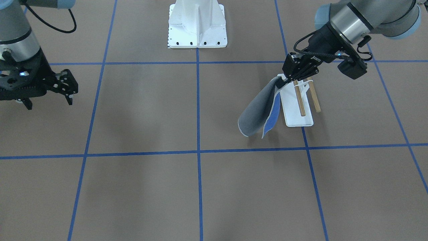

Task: Hang towel on rack

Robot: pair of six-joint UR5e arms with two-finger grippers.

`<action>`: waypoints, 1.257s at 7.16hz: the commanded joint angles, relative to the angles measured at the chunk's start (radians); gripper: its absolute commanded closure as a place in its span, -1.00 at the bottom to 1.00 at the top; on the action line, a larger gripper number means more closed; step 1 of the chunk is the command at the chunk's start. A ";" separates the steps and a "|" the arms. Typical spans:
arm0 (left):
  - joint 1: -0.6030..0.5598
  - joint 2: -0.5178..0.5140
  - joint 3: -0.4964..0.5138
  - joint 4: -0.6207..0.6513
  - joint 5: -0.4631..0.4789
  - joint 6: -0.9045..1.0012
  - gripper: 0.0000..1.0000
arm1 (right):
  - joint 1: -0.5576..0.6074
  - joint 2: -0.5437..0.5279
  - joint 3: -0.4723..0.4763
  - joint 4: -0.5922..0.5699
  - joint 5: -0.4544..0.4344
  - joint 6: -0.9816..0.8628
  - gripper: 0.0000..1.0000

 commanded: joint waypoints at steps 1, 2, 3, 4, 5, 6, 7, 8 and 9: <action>-0.013 0.155 -0.015 -0.005 -0.035 0.240 1.00 | 0.088 -0.157 -0.002 0.043 0.030 -0.214 -1.00; -0.014 0.233 -0.035 -0.011 -0.038 0.325 1.00 | 0.104 -0.220 -0.005 0.109 0.032 -0.228 -1.00; -0.031 0.285 -0.034 -0.011 -0.080 0.414 1.00 | 0.113 -0.262 -0.013 0.158 0.036 -0.228 -1.00; -0.086 0.328 -0.013 -0.011 -0.091 0.514 1.00 | 0.148 -0.283 -0.016 0.172 0.092 -0.239 -1.00; -0.135 0.346 0.029 -0.011 -0.125 0.611 1.00 | 0.197 -0.302 -0.042 0.173 0.134 -0.330 -1.00; -0.178 0.353 0.067 -0.013 -0.163 0.685 1.00 | 0.242 -0.319 -0.082 0.173 0.157 -0.428 -1.00; -0.210 0.367 0.096 -0.013 -0.185 0.749 1.00 | 0.265 -0.323 -0.099 0.173 0.160 -0.451 -1.00; -0.229 0.369 0.131 -0.011 -0.185 0.810 1.00 | 0.267 -0.328 -0.105 0.173 0.159 -0.452 -1.00; -0.231 0.370 0.167 -0.013 -0.183 0.858 1.00 | 0.267 -0.328 -0.111 0.174 0.160 -0.452 -1.00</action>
